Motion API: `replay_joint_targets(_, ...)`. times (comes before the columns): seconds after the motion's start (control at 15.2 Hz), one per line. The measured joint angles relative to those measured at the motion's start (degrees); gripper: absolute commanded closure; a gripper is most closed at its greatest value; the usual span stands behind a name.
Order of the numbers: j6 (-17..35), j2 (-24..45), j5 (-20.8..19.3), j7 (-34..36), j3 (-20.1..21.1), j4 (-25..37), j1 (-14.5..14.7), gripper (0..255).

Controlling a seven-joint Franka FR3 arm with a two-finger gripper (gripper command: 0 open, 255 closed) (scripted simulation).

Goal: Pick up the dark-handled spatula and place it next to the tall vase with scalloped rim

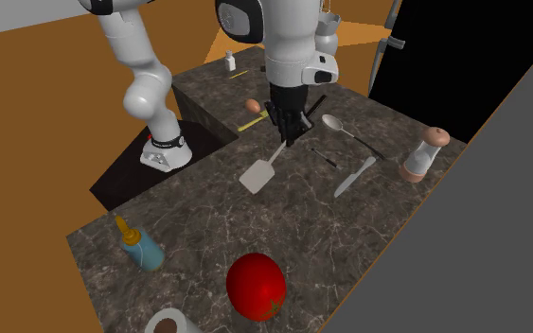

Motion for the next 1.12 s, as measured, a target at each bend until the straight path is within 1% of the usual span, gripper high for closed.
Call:
replay_joint_targets(0.46, -5.40, 0.61, 0.31, -0.01, -0.14, 5.89, -0.11, 255)
replay_joint_targets(1.12, -13.80, 2.91, 1.66, -0.43, -0.62, 16.11, -0.61, 255)
